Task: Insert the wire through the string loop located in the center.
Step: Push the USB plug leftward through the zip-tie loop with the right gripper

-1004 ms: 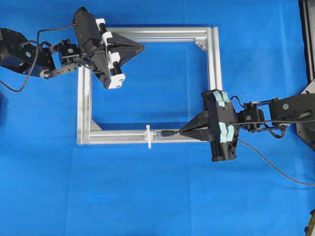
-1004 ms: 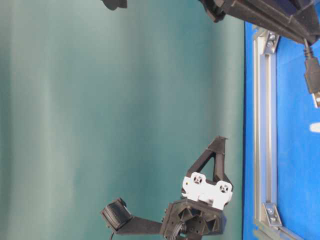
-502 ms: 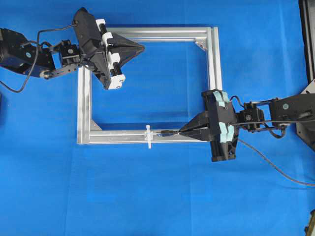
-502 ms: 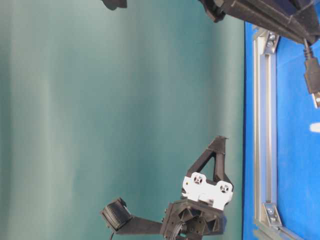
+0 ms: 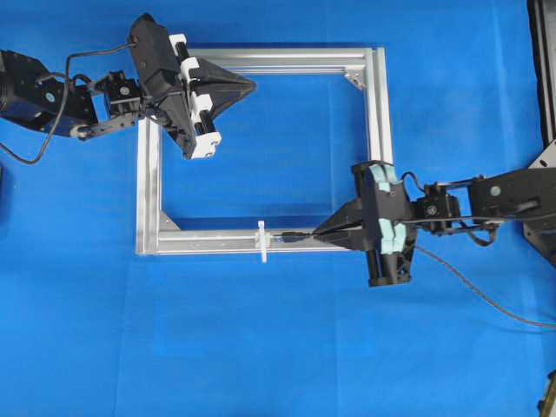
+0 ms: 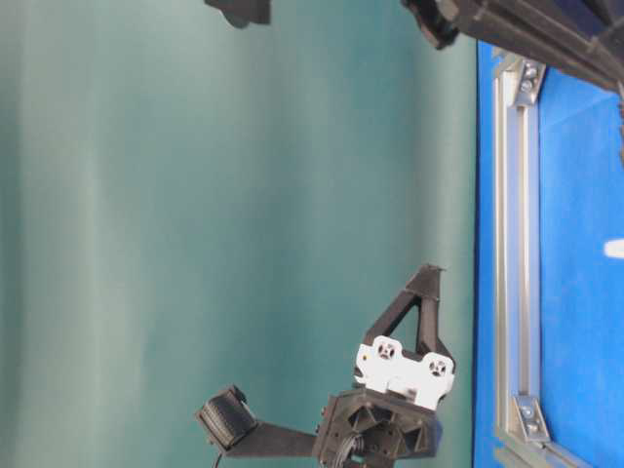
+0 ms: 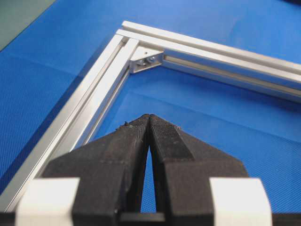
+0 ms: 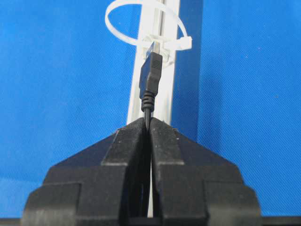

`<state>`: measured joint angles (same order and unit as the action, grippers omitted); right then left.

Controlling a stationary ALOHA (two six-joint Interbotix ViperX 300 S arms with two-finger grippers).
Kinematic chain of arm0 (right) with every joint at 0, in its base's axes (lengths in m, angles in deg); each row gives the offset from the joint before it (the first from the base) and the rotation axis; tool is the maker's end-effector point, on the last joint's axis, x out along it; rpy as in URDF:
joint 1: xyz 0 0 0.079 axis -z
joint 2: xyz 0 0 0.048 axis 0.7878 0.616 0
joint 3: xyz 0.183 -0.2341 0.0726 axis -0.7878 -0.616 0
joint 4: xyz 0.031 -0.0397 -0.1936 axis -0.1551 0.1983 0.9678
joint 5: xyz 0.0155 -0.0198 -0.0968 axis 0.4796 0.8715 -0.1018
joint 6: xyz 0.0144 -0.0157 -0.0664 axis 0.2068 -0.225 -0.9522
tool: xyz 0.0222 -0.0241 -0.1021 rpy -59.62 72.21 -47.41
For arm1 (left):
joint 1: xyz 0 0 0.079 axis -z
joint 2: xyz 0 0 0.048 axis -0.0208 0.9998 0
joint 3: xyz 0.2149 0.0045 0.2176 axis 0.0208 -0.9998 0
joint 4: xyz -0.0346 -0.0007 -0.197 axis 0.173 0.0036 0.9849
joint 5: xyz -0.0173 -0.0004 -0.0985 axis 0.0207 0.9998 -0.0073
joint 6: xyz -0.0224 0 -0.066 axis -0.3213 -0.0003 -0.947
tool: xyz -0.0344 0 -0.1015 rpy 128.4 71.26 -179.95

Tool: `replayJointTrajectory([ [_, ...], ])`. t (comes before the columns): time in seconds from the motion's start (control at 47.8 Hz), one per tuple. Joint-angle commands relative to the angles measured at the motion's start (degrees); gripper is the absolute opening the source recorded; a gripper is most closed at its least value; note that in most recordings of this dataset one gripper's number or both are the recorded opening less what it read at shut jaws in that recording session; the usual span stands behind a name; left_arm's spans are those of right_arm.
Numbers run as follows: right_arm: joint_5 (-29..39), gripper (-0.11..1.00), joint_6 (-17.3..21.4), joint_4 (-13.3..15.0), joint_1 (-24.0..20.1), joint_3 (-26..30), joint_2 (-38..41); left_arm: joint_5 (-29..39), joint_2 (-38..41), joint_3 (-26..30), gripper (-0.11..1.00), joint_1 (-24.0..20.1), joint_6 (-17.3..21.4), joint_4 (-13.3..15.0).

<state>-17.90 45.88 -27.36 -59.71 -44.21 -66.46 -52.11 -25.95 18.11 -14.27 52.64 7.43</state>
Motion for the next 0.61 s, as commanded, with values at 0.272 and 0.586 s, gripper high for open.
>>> replayJointTrajectory([
  [0.272, -1.6, -0.03, -0.1, 0.0, -0.4, 5.8, 3.8, -0.2, -1.6, 0.4, 0.00, 0.3, -0.1, -0.2],
  [0.586, -1.6, -0.03, -0.3, 0.1, -0.4, 9.1, 5.9, -0.2, -1.6, 0.4, 0.00, 0.3, -0.1, -0.2],
])
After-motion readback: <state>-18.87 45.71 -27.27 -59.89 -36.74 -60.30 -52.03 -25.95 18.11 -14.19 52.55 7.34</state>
